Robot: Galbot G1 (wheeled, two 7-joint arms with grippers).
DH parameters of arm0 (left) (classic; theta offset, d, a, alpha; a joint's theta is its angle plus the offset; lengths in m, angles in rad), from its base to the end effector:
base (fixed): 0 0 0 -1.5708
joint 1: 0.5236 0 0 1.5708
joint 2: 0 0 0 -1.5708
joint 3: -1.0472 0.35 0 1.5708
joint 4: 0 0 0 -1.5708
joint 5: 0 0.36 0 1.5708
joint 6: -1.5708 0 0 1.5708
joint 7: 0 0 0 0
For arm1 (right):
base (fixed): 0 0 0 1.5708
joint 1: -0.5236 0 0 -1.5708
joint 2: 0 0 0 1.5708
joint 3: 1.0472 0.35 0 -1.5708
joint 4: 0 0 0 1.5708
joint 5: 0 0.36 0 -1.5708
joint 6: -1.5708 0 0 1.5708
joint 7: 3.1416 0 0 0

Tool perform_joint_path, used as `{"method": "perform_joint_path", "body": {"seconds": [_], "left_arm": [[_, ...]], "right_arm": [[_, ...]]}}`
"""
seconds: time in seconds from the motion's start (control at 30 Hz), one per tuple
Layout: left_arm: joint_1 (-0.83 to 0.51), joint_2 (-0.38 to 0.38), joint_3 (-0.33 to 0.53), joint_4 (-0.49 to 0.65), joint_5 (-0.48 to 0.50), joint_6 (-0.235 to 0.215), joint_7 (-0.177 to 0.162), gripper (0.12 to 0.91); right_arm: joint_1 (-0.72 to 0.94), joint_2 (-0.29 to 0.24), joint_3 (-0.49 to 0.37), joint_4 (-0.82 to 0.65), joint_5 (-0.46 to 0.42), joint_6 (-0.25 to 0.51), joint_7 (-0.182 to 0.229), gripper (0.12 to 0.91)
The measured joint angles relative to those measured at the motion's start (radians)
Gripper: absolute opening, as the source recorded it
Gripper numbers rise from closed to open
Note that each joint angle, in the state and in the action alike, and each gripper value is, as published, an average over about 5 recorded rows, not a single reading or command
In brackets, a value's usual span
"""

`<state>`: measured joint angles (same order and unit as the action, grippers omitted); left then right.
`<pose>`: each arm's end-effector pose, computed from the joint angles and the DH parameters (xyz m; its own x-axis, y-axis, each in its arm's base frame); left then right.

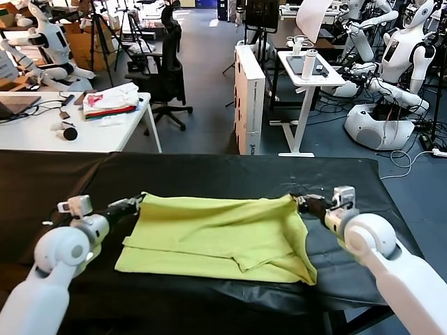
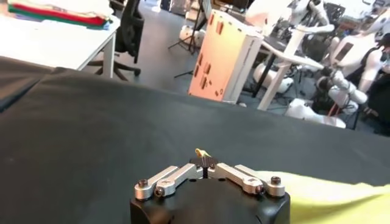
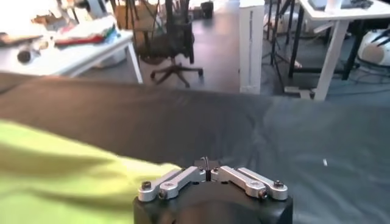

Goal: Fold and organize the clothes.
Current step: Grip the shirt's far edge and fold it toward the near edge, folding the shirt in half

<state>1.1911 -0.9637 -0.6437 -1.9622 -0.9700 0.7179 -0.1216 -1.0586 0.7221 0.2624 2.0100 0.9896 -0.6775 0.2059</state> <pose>0.3052 0.1541 -0.1977 -0.8635 0.2129 0.4572 0.0973 0.9598 -0.2632 0.3126 -0.0922 -0.1969 -0.7656 -0.3090 0.5642 -0.3337 0.9406 0.0623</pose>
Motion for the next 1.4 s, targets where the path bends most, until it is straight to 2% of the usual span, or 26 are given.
{"method": "perform_joint_path", "body": {"seconds": [0.37,0.73,1.03,1.1,1.2,1.4], "left_arm": [[0.164,-0.020,-0.086,-0.080,0.006,0.007,0.001,0.149],[0.280,-0.052,-0.138,-0.107,0.033,0.009,0.009,0.149],[0.333,-0.073,-0.147,-0.096,0.060,0.017,0.014,0.155],[0.342,-0.077,-0.147,-0.101,0.069,0.018,0.013,0.196],[0.351,-0.085,-0.151,-0.116,0.080,0.019,0.003,0.347],[0.346,-0.088,-0.178,-0.141,0.090,0.019,-0.012,0.726]], "right_arm": [[-0.120,-0.036,0.018,0.095,0.000,-0.058,0.057,0.138],[-0.187,-0.040,0.037,0.122,-0.025,-0.059,0.050,0.138],[-0.213,-0.029,0.040,0.121,-0.038,-0.059,0.041,0.138],[-0.214,-0.027,0.047,0.126,-0.036,-0.059,0.028,0.146],[-0.210,-0.018,0.066,0.136,-0.029,-0.059,0.006,0.244],[-0.180,0.009,0.115,0.123,-0.028,-0.058,-0.002,0.617]]}}
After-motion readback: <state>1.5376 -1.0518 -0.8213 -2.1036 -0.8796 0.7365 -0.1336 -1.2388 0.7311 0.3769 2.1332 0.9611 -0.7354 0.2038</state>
